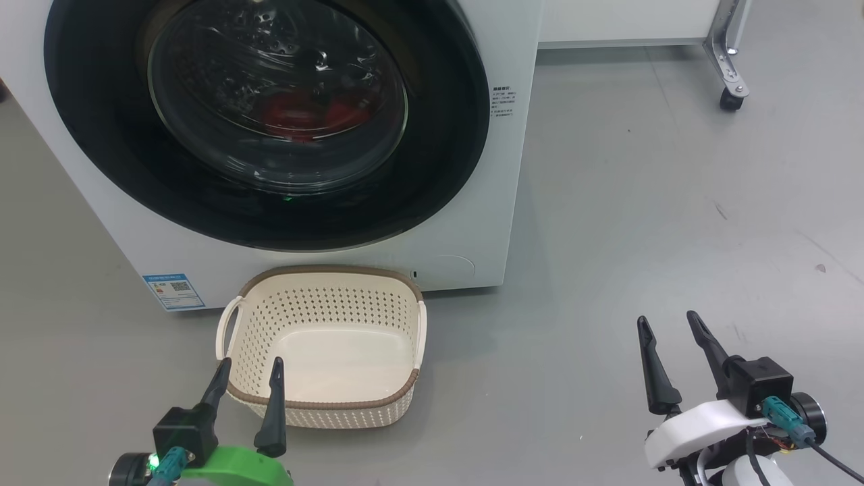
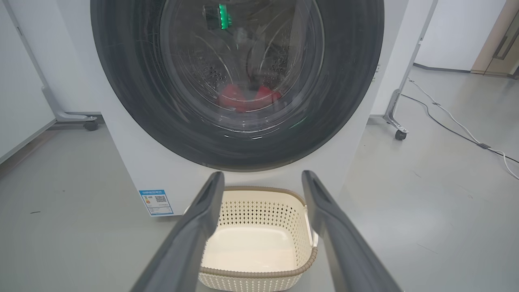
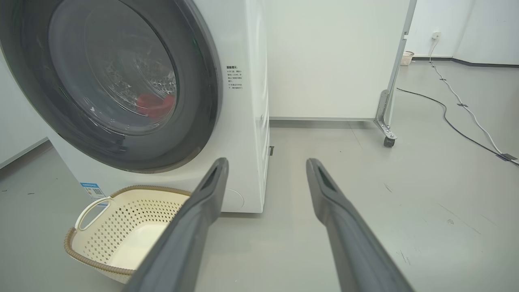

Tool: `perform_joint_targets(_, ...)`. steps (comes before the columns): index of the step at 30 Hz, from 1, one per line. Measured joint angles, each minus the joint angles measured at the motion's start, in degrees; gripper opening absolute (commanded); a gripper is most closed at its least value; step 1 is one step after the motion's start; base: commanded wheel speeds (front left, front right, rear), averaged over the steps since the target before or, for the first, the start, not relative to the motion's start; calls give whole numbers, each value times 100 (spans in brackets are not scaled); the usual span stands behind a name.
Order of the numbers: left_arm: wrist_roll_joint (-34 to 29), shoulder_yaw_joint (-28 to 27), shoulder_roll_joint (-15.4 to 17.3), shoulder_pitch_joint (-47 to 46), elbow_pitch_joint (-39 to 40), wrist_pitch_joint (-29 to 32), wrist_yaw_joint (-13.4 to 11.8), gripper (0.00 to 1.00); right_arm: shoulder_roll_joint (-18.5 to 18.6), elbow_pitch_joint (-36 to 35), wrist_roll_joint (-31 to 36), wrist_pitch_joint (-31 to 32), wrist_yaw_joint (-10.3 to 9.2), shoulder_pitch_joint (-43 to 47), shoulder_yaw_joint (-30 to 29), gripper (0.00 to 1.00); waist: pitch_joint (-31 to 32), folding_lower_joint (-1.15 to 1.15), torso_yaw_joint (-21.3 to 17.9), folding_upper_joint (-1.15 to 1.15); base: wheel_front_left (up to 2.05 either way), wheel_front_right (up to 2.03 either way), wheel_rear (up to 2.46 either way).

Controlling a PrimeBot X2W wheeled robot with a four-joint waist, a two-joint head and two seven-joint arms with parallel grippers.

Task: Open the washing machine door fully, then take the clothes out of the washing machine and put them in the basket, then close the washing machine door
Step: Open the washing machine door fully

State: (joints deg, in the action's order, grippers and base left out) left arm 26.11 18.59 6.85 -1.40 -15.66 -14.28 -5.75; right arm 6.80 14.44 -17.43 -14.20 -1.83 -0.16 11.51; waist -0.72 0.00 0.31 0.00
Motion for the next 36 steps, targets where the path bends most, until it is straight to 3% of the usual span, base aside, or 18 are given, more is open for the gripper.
perform_joint_targets(1,0,-1,-1,0,-2,0,0,100,0,0,3,0,2,1,-1,100,-2,0,1,0,0,0,0)
perform_joint_targets(2,-2,-1,-2,0,-7,0,0,100,-2,0,4,0,26,1,-2,27,-3,0,2,0,0,0,0)
perform_joint_targets(3,-4,-2,-5,0,-8,0,0,100,-5,7,4,0,53,1,0,0,-5,0,4,0,0,0,0)
perform_joint_targets(14,-37,-4,-35,-8,14,0,0,100,-26,45,3,0,177,9,-44,0,-86,0,54,0,0,0,0)
perform_joint_targets(18,-52,-8,-52,-15,81,0,0,100,-64,42,-129,0,304,-82,-138,0,-184,0,86,0,0,0,0)
perform_joint_targets(23,-52,0,-69,-72,147,0,0,100,-352,86,-1188,0,531,-268,-544,0,-357,0,124,0,0,0,0)
perform_joint_targets(29,-99,45,-100,-317,268,0,0,100,-411,178,-2532,285,727,-739,-1085,0,-631,0,200,0,0,0,0)
perform_joint_targets(36,-118,98,-138,-587,354,0,0,100,-439,292,-4513,1005,780,-1691,-1759,0,-998,0,329,0,0,0,0)
